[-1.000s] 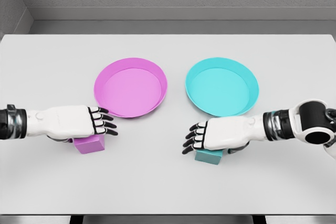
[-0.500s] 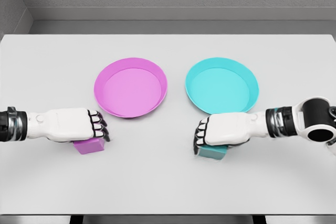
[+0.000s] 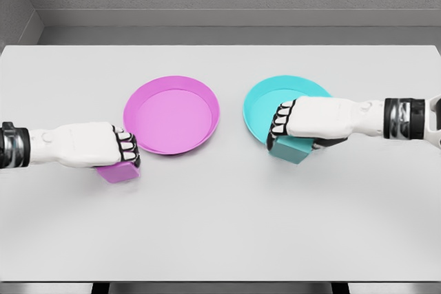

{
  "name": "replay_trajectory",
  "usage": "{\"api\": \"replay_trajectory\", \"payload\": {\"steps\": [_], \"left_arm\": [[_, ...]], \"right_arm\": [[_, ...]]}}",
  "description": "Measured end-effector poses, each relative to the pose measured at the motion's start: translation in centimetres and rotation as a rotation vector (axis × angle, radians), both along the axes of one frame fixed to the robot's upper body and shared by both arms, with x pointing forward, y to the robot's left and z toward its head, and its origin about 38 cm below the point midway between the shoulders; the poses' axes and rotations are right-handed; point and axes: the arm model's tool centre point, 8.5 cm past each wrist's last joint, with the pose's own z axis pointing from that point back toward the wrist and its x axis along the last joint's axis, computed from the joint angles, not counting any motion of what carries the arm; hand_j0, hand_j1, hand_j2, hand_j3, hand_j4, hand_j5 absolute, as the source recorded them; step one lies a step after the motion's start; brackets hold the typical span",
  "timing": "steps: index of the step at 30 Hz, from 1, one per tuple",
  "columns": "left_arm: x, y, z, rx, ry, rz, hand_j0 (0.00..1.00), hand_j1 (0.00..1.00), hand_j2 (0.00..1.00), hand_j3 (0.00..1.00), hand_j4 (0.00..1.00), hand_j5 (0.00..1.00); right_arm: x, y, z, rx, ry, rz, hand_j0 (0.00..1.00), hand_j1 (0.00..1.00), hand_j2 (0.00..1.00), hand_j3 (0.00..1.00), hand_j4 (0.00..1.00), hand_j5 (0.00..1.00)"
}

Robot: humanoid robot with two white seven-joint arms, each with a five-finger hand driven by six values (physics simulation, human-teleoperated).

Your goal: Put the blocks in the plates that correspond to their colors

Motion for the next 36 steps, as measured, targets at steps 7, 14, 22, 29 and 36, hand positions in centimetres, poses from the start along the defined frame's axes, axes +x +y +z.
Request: {"api": "replay_trajectory", "payload": {"steps": [7, 14, 22, 29, 36], "left_arm": [[1.3, 0.0, 3.3, -0.050, -0.049, 0.013, 0.38, 0.38, 0.38, 0.38, 0.38, 0.38], [5.2, -0.4, 3.7, -0.084, -0.058, 0.076, 0.38, 0.38, 0.38, 0.38, 0.38, 0.38], [8.8, -5.0, -0.3, -0.125, 0.048, 0.098, 0.41, 0.41, 0.41, 0.41, 0.41, 0.41], [10.1, -5.3, -1.5, -0.125, 0.087, 0.135, 0.97, 0.97, 0.97, 0.97, 0.97, 0.97], [10.5, -5.2, -0.8, -0.137, 0.082, 0.143, 1.00, 1.00, 1.00, 1.00, 1.00, 1.00]], "right_arm": [[3.1, -2.1, 2.5, 0.058, -0.048, -0.104, 0.55, 0.55, 0.55, 0.55, 0.55, 0.55], [5.0, -1.8, 1.8, 0.082, -0.038, -0.145, 0.57, 0.57, 0.57, 0.57, 0.57, 0.57], [6.1, -2.4, 0.2, 0.052, -0.019, -0.190, 1.00, 1.00, 1.00, 1.00, 1.00, 1.00], [5.9, -2.1, 0.3, 0.046, -0.025, -0.179, 1.00, 1.00, 1.00, 1.00, 1.00, 1.00], [6.4, -7.9, 0.7, 0.081, -0.026, -0.336, 1.00, 1.00, 1.00, 1.00, 1.00, 1.00]]}}
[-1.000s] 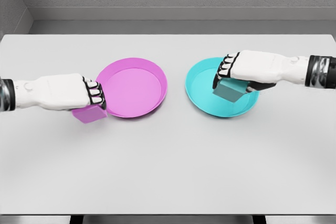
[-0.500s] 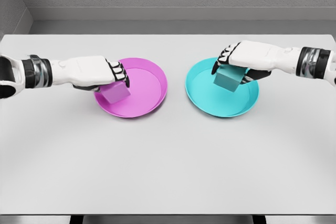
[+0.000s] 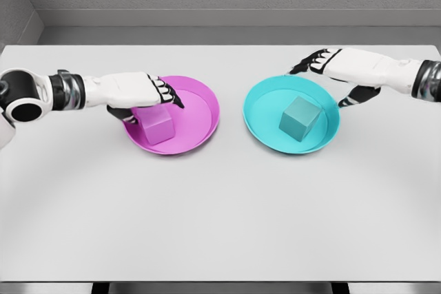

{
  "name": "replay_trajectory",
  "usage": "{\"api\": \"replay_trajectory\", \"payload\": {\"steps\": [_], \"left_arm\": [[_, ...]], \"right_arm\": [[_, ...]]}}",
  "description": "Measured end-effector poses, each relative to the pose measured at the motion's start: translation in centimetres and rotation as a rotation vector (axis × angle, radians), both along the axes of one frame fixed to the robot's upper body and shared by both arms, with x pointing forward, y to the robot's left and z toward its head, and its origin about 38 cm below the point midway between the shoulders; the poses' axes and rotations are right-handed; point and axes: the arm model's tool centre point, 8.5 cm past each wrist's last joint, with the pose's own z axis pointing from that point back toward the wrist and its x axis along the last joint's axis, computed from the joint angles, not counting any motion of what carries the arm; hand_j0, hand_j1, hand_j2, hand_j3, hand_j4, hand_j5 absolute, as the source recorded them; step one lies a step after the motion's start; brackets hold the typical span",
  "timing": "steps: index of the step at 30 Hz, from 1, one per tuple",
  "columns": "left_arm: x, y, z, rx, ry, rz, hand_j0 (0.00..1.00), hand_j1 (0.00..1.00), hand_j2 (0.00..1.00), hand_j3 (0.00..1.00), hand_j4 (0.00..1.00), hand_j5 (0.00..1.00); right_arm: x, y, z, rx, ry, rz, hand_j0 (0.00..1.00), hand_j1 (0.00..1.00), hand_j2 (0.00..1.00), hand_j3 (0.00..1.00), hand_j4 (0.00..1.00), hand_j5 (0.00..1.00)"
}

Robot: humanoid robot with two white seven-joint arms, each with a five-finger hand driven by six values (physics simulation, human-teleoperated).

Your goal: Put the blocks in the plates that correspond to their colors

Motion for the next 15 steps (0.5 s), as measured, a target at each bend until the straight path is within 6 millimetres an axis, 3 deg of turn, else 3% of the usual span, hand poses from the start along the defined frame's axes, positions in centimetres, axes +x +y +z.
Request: {"api": "replay_trajectory", "payload": {"steps": [3, 6, 9, 11, 15], "left_arm": [[0.3, 0.6, 1.4, -0.041, -0.003, 0.014, 1.00, 1.00, 1.00, 1.00, 1.00, 1.00], [-0.3, 4.0, 2.8, -0.138, 0.050, 0.079, 1.00, 1.00, 1.00, 1.00, 1.00, 1.00], [-1.9, 8.3, 2.0, -0.178, 0.125, 0.166, 1.00, 1.00, 1.00, 1.00, 1.00, 1.00], [-2.5, 10.5, 2.6, -0.181, 0.132, 0.207, 1.00, 1.00, 1.00, 1.00, 1.00, 1.00], [-3.3, 12.5, 2.7, -0.180, 0.147, 0.247, 1.00, 1.00, 1.00, 1.00, 1.00, 1.00]], "right_arm": [[-0.6, -4.7, 1.3, 0.013, -0.027, -0.113, 1.00, 1.00, 1.00, 1.00, 1.00, 1.00], [-1.0, -7.5, 3.2, 0.015, -0.067, -0.178, 1.00, 1.00, 1.00, 1.00, 1.00, 1.00], [-1.1, -8.4, 4.1, 0.016, -0.088, -0.198, 1.00, 1.00, 1.00, 1.00, 1.00, 1.00], [-1.2, -8.6, 4.4, 0.015, -0.094, -0.202, 1.00, 1.00, 1.00, 1.00, 1.00, 1.00], [-1.3, -8.8, 4.4, 0.013, -0.095, -0.204, 1.00, 1.00, 1.00, 1.00, 1.00, 1.00]]}}
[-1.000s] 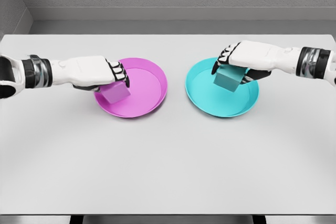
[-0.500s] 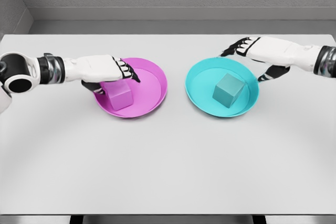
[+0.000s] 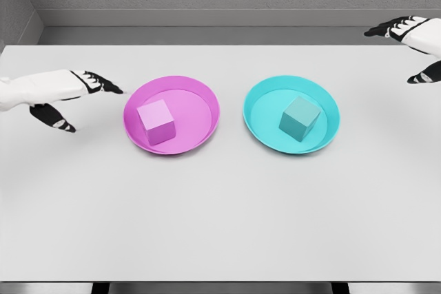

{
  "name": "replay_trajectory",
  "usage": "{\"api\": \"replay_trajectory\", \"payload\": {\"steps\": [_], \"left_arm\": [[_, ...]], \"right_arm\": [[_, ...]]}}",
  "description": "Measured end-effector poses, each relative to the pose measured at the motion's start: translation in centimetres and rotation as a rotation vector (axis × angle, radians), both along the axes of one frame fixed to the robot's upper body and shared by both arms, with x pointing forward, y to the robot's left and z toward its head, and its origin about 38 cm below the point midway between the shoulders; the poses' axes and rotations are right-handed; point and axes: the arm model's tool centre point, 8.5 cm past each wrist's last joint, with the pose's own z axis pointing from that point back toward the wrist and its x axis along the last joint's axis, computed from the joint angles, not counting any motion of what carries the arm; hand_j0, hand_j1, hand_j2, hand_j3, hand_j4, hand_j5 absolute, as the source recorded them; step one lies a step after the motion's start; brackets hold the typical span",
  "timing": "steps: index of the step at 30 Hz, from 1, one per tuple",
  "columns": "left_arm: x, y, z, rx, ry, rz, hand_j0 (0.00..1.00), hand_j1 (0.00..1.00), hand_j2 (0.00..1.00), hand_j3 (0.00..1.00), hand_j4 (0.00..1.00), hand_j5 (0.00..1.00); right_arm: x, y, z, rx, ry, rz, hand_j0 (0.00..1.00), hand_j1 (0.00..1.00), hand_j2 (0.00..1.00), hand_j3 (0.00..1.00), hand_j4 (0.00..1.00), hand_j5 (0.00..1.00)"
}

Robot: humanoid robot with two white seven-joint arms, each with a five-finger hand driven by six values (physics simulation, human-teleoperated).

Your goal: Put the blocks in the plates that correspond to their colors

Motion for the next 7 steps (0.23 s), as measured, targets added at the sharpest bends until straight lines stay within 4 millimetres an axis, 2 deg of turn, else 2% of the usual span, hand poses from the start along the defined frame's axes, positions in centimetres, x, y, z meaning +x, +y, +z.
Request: {"api": "replay_trajectory", "payload": {"steps": [7], "left_arm": [[-0.14, 0.57, 0.20, -0.001, 0.002, 0.012, 1.00, 1.00, 1.00, 1.00, 1.00, 1.00]], "right_arm": [[-0.01, 0.02, -0.01, -0.004, 0.000, 0.001, 1.00, 1.00, 1.00, 1.00, 1.00, 1.00]]}}
